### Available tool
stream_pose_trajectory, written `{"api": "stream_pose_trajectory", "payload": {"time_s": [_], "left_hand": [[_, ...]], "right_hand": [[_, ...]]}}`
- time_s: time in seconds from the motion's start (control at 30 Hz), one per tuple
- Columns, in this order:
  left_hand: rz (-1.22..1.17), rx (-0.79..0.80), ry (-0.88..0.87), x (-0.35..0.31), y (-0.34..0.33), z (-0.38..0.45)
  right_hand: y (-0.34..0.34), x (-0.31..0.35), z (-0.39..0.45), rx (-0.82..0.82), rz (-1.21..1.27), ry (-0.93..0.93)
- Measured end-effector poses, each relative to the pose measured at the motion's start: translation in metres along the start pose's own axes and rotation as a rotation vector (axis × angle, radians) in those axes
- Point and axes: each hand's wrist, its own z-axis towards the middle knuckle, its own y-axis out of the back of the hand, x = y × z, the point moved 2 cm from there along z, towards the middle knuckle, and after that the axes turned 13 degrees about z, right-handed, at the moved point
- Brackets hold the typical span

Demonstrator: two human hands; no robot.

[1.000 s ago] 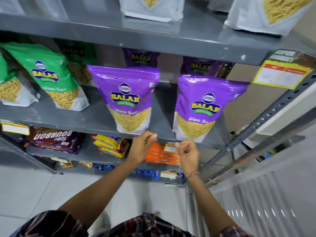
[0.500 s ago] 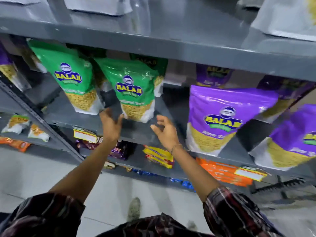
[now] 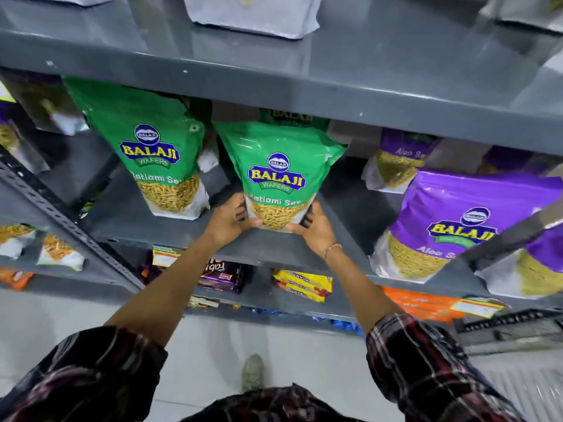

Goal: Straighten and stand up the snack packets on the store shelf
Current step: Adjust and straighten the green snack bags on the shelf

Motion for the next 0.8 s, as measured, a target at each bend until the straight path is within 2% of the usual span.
{"api": "stream_pose_trajectory", "payload": {"time_s": [0.53,0.73,0.8], "left_hand": [[0.027,-0.061,-0.033,-0.007,-0.022,-0.069],[0.052,-0.038,-0.029,-0.009,-0.027,-0.078],[0.054,-0.03,-0.009,-0.008,-0.027,-0.081]], "right_hand": [[0.007,-0.016,-0.068,-0.006,-0.033,-0.004],[0.007,-0.013,-0.082,-0.005,-0.079,-0.02],[0.004,-0.012,-0.09,-0.07,-0.057,0.019]]}}
